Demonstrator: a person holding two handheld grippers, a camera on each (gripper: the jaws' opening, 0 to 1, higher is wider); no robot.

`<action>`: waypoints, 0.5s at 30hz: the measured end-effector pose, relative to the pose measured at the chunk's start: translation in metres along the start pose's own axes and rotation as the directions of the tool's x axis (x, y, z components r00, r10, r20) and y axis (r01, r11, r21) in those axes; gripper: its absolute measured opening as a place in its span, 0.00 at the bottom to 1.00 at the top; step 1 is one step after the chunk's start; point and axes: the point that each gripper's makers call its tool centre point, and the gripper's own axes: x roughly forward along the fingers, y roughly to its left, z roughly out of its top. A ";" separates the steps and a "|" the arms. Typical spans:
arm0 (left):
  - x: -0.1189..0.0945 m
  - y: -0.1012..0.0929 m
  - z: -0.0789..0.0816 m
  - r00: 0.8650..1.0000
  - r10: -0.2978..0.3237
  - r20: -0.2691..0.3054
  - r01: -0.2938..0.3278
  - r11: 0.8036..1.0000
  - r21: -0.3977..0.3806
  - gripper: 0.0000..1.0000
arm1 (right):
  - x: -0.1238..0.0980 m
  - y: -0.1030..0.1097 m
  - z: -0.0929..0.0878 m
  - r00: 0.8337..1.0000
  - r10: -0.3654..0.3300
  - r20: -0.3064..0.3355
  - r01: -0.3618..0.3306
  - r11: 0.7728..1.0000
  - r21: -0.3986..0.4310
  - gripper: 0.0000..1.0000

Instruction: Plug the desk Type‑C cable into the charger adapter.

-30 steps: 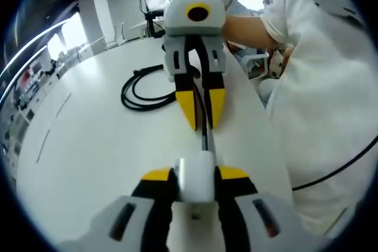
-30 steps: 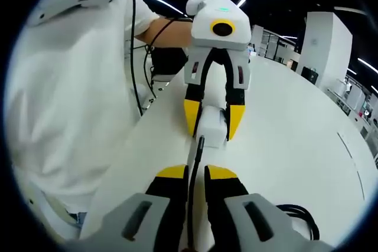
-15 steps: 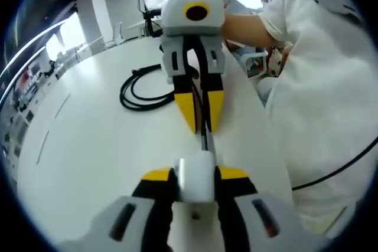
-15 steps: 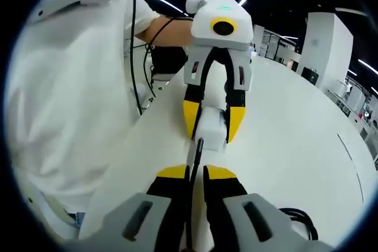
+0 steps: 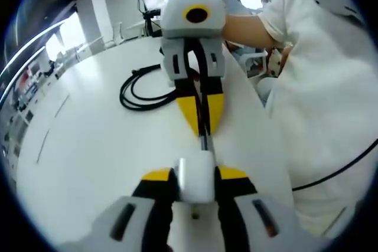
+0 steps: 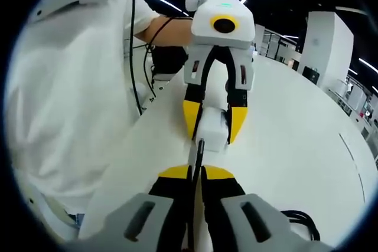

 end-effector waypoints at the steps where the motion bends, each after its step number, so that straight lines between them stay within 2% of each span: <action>1: 0.000 0.000 0.000 1.000 0.000 0.000 0.000 1.000 0.000 0.26 | 0.000 0.000 0.000 1.000 0.001 -0.001 -0.001 1.000 0.000 0.05; 15: 0.001 -0.001 0.001 1.000 0.005 0.006 -0.005 1.000 -0.011 0.26 | 0.001 -0.001 0.001 1.000 -0.007 -0.007 0.007 1.000 0.005 0.03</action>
